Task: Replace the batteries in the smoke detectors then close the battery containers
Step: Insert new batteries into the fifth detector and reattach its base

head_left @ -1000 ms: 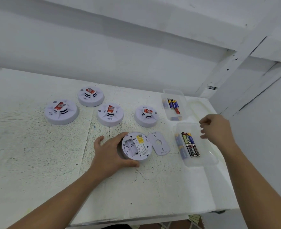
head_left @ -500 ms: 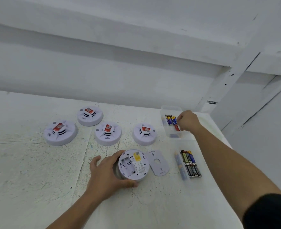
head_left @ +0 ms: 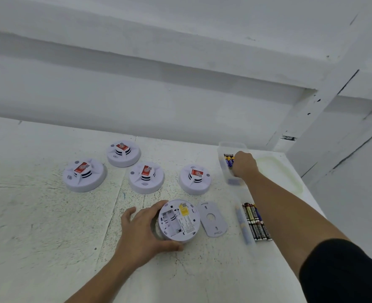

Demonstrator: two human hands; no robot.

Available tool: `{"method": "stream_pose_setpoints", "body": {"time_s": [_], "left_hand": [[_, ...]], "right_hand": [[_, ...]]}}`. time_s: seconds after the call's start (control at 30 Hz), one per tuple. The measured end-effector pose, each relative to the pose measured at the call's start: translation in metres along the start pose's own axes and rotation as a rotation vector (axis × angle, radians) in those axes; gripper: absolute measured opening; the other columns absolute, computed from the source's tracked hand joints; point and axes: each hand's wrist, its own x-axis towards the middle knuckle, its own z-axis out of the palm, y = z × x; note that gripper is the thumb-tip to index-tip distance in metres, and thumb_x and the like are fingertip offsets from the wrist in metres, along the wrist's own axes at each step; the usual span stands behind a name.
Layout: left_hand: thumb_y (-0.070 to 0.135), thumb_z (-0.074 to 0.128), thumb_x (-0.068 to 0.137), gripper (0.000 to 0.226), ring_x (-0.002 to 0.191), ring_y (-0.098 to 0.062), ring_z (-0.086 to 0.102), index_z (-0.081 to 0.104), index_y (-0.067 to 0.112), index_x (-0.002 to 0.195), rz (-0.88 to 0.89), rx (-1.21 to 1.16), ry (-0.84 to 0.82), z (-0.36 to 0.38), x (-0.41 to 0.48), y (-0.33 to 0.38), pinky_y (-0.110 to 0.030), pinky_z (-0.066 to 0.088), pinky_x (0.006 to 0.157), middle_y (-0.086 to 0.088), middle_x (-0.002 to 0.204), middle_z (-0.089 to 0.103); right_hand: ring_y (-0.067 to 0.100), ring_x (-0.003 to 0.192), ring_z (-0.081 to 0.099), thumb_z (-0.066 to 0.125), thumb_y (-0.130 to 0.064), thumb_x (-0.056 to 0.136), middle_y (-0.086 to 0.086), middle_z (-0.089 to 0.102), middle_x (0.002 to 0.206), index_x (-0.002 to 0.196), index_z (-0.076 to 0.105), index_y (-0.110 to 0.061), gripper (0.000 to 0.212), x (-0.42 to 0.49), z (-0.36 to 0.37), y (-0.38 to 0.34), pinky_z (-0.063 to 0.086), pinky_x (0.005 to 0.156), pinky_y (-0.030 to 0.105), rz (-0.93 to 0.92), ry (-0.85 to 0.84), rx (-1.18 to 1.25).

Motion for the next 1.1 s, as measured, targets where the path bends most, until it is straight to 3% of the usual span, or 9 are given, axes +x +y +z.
{"method": "stream_pose_setpoints", "body": {"time_s": [0.1,0.17,0.23,0.3,0.4,0.53,0.77,0.93,1.1], "left_hand": [[0.089,0.06,0.024,0.107,0.1,0.04,-0.015,0.031,0.055,0.121,0.004,0.001,0.0,-0.002,0.0,0.001,-0.031,0.003,0.111,0.034,0.112,0.043],[0.093,0.051,0.019,0.11,0.095,0.042,-0.019,0.03,0.055,0.12,-0.009,-0.009,-0.007,-0.003,0.0,0.002,-0.033,0.006,0.112,0.038,0.108,0.039],[0.094,0.047,0.017,0.113,0.092,0.043,-0.021,0.03,0.054,0.121,-0.014,-0.011,-0.01,-0.005,-0.001,0.003,-0.035,0.007,0.113,0.037,0.107,0.039],[0.096,0.045,0.016,0.118,0.093,0.043,-0.019,0.031,0.052,0.124,0.0,-0.008,-0.013,-0.005,-0.001,0.004,-0.035,0.006,0.113,0.034,0.109,0.041],[0.094,0.052,0.018,0.123,0.099,0.042,-0.01,0.034,0.048,0.13,0.04,0.002,-0.021,-0.004,0.001,0.001,-0.032,0.001,0.112,0.031,0.112,0.044],[0.093,0.055,0.03,0.116,0.106,0.037,0.008,0.036,0.045,0.133,0.082,0.006,-0.029,0.0,0.003,-0.007,-0.027,-0.004,0.11,0.03,0.12,0.048],[0.084,0.064,0.035,0.109,0.106,0.026,0.028,0.039,0.043,0.132,0.123,-0.022,-0.01,0.0,0.002,-0.01,-0.023,-0.003,0.108,0.031,0.118,0.049],[0.084,0.065,0.037,0.105,0.11,0.009,0.04,0.038,0.044,0.131,0.139,-0.018,-0.009,0.0,0.002,-0.009,-0.027,0.0,0.108,0.031,0.114,0.051],[0.084,0.066,0.035,0.11,0.115,0.008,0.043,0.038,0.042,0.133,0.14,-0.033,-0.023,0.002,0.004,-0.015,-0.033,0.001,0.112,0.026,0.116,0.056]], "right_hand": [[0.015,0.05,0.042,0.05,0.008,0.08,0.006,0.041,0.058,0.058,0.037,-0.01,0.03,0.003,-0.007,-0.001,0.034,0.037,0.023,0.002,-0.006,0.034],[0.028,0.065,0.062,0.052,0.011,0.076,0.017,0.061,0.071,0.07,0.059,0.004,0.012,0.008,-0.016,0.0,0.053,0.053,0.024,0.027,0.06,0.18],[0.033,0.079,0.068,0.058,0.011,0.074,0.019,0.067,0.085,0.079,0.066,0.0,0.014,0.008,-0.026,0.0,0.058,0.073,0.038,0.075,0.135,0.477],[0.032,0.074,0.068,0.061,0.009,0.077,0.021,0.067,0.092,0.08,0.063,-0.008,0.018,-0.003,-0.041,-0.004,0.059,0.071,0.043,0.133,0.139,0.803],[0.027,0.067,0.064,0.058,0.009,0.085,0.017,0.061,0.084,0.097,0.06,-0.003,0.017,-0.03,-0.065,-0.014,0.061,0.059,0.036,0.132,0.034,1.121],[0.027,0.065,0.06,0.057,0.01,0.086,0.015,0.059,0.078,0.096,0.059,-0.001,0.015,-0.073,-0.08,-0.029,0.061,0.064,0.04,0.098,-0.158,1.394],[0.023,0.068,0.061,0.063,0.017,0.076,0.017,0.065,0.086,0.094,0.057,-0.002,0.027,-0.139,-0.052,-0.053,0.056,0.06,0.028,0.013,-0.328,1.232],[0.013,0.068,0.067,0.069,-0.002,0.079,0.006,0.071,0.083,0.089,0.066,-0.013,0.016,-0.179,-0.015,-0.061,0.056,0.067,0.023,-0.132,-0.262,0.774],[0.001,0.072,0.064,0.066,-0.009,0.078,-0.005,0.072,0.082,0.09,0.072,-0.017,0.016,-0.209,0.012,-0.068,0.049,0.065,0.01,-0.23,-0.199,0.66]]}}
